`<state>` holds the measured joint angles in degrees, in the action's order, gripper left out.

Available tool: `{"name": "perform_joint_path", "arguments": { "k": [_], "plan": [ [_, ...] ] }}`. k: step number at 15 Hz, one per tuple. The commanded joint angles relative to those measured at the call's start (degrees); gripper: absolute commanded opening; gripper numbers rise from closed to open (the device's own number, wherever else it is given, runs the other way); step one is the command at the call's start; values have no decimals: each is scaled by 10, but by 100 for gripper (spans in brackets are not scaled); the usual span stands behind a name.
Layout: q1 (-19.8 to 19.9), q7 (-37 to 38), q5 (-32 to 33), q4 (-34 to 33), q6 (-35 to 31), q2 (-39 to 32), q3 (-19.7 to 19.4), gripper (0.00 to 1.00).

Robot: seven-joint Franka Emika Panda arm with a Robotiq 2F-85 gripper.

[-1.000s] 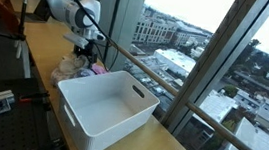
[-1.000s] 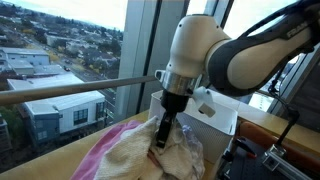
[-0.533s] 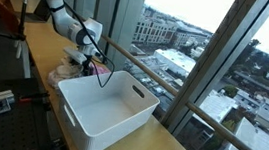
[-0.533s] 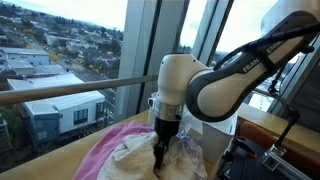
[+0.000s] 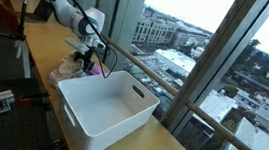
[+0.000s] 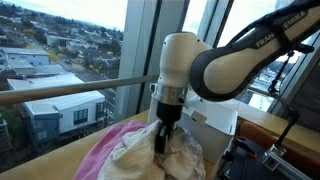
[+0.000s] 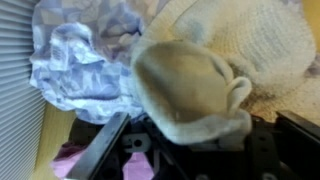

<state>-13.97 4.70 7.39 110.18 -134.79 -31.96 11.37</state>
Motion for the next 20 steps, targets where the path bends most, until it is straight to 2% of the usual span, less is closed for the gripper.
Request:
{"name": "perform_joint_path", "arguments": {
  "k": [1, 3, 4, 5, 8, 13, 20],
  "plan": [
    [-4, 4, -15, 20, 48, 90, -6, 12],
    [3, 0, -17, 13, 73, 128, -6, 2],
    [6, -1, -18, 10, 85, 147, -6, 1],
    [11, -5, -20, 5, 97, 165, -6, 5],
    [30, -15, -33, -18, 132, 222, -13, 5],
    [60, -2, -45, -52, 128, 310, -35, 5],
    [111, 13, -27, -140, 152, 393, -81, 5]
  ]
}}
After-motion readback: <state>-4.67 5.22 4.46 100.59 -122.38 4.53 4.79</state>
